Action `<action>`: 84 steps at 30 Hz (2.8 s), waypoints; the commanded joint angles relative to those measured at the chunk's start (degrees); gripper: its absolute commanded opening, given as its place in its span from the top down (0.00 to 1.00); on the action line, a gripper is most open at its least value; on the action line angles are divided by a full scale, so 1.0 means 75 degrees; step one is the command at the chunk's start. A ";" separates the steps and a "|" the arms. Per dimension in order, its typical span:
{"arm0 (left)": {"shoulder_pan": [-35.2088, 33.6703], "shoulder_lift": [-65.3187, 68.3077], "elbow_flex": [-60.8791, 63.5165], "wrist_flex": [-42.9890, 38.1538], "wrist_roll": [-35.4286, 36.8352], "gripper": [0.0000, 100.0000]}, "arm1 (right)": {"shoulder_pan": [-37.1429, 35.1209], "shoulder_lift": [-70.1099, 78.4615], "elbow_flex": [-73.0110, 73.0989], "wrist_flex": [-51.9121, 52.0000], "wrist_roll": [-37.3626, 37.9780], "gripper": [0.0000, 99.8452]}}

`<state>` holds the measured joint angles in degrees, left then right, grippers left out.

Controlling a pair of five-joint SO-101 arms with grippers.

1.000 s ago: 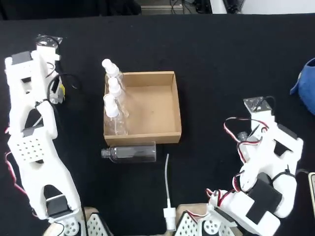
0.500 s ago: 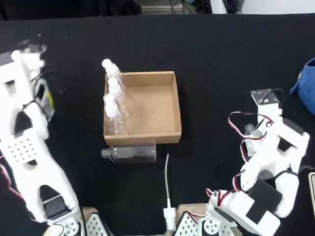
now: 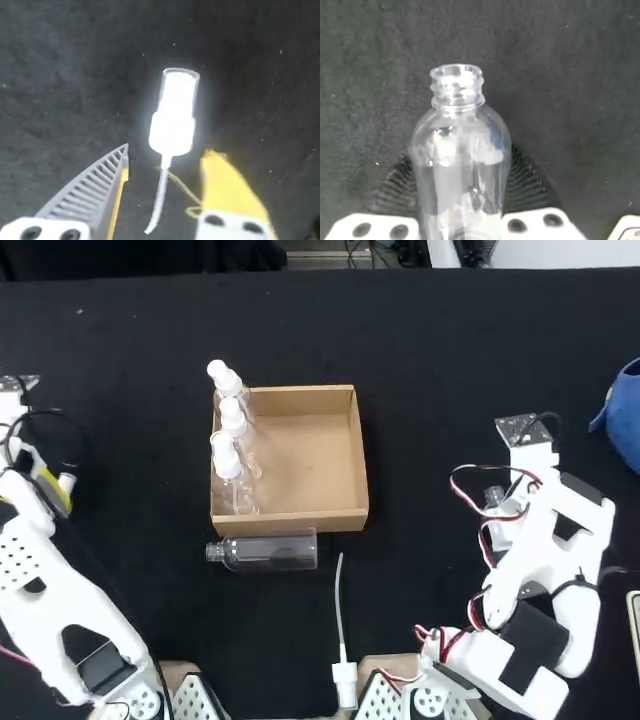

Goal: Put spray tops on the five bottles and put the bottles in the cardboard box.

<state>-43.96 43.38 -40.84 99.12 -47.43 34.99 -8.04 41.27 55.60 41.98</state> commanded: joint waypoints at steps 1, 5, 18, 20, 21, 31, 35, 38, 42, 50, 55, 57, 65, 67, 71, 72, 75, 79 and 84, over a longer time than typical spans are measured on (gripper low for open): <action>-0.0029 -0.0023 -0.0627 0.0000 -0.0492 0.80 | -0.0164 -0.0053 -0.0451 0.0059 -0.0164 0.99; 0.0064 -0.0023 -0.0615 -0.0316 -0.0481 0.80 | -0.0164 -0.0053 -0.0451 0.0059 -0.0176 0.99; 0.0533 0.0668 -0.0287 -0.0492 -0.0399 0.91 | -0.0164 -0.0053 -0.0451 0.0059 -0.0176 0.99; 0.0568 0.0668 -0.0299 -0.0504 -0.0141 0.96 | -0.0152 -0.0053 -0.0451 0.0059 -0.0164 0.99; 0.0615 0.0668 -0.0299 -0.0504 -0.0117 0.96 | -0.0164 -0.0053 -0.0451 0.0059 -0.0164 0.99; 0.0686 0.0656 -0.0299 -0.0445 -0.0082 0.97 | -0.0152 -0.0053 -0.0451 0.0047 -0.0141 0.99; 0.0768 0.0738 -0.0299 -0.0481 -0.0094 0.96 | -0.0164 -0.0053 -0.0451 0.0035 -0.0164 0.99; 0.0768 0.0715 -0.0299 -0.0492 -0.0059 0.86 | -0.0164 -0.0053 -0.0451 0.0023 -0.0152 0.99; 0.0697 0.0727 -0.0416 -0.0703 0.0434 0.81 | -0.0164 -0.0053 -0.0451 0.0035 -0.0129 0.99; 0.0686 0.0762 -0.0393 -0.0703 0.0551 0.94 | -0.0152 -0.0053 -0.0451 0.0035 -0.0129 0.99; 0.0639 0.0715 -0.0334 -0.0293 0.0504 0.91 | -0.0129 -0.0053 -0.0451 0.0012 -0.0129 0.99; 0.0627 0.0750 -0.0334 -0.0270 0.0539 0.89 | -0.0164 -0.0053 -0.0451 0.0035 -0.0129 0.99; 0.0592 0.0633 -0.0240 -0.0211 0.0891 0.97 | -0.0164 -0.0064 -0.0498 0.0059 -0.0129 0.99; 0.0592 0.0399 -0.0463 0.0082 0.0903 0.97 | -0.0164 -0.0064 -0.0686 0.0082 -0.0188 0.99; 0.0369 -0.0316 -0.0580 0.0211 0.1032 0.97 | -0.0164 -0.0275 -0.1201 0.0656 -0.0281 0.99; 0.0275 -0.0551 -0.0580 0.0211 0.1043 0.97 | -0.0176 -0.0404 -0.1330 0.0832 -0.0410 0.99; 0.0029 -0.1254 -0.0498 0.0211 0.1090 0.97 | -0.0328 -0.0979 -0.1541 0.1114 -0.0621 0.99; -0.0252 -0.2004 -0.0498 0.0211 0.1618 0.97 | -0.0762 -0.2034 -0.1424 0.1137 -0.1231 0.99; -0.0334 -0.2661 -0.0275 0.0211 0.1747 0.97 | -0.1500 -0.3464 -0.1002 0.1137 -0.1934 0.99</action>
<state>-45.54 30.73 -42.24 99.82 -35.82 27.16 -26.24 33.63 63.60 30.20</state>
